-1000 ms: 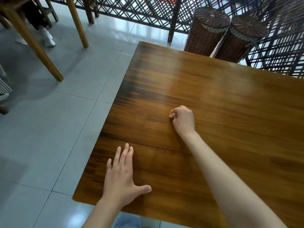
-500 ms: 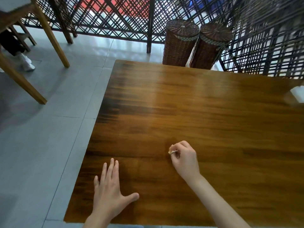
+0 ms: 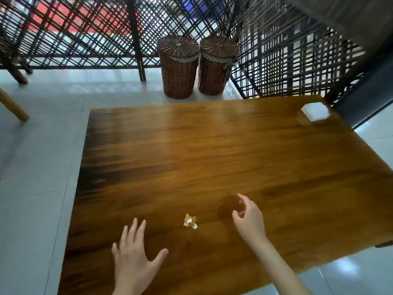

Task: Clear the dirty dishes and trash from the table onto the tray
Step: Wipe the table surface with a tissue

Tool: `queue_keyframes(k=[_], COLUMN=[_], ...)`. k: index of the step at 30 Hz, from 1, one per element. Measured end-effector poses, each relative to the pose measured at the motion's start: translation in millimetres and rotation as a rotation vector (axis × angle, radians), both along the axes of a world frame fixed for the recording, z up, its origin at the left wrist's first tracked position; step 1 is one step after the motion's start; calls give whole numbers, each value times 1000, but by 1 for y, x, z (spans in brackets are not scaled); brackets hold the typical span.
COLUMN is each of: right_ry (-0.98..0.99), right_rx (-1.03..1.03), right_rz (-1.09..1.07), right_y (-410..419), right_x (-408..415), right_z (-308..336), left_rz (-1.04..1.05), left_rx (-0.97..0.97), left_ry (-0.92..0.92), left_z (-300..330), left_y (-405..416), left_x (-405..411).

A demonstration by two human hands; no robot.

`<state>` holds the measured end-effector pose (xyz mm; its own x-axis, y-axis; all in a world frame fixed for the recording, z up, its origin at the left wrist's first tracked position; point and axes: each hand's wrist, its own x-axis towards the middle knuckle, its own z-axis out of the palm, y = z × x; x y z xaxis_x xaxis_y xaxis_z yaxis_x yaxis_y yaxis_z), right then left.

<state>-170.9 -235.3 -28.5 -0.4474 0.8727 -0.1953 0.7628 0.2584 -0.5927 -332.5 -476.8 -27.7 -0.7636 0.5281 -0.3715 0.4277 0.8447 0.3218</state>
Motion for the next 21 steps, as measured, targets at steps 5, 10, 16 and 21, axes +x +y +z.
queue_keyframes(k=[5, 10, 16, 21], right_ry=[-84, -94, -68, -75], right_rx=[-78, -115, -136, -100], right_rz=[-121, -204, -223, -139], right_y=[36, 78, 152, 245], right_x=[39, 71, 105, 141], right_z=[10, 18, 18, 12], left_rz=[-167, -298, -373, -350], left_rx=[62, 89, 68, 117], left_ry=[5, -34, -16, 64], left_z=[14, 12, 7, 0], left_y=[62, 117, 200, 293], left_x=[0, 15, 45, 93])
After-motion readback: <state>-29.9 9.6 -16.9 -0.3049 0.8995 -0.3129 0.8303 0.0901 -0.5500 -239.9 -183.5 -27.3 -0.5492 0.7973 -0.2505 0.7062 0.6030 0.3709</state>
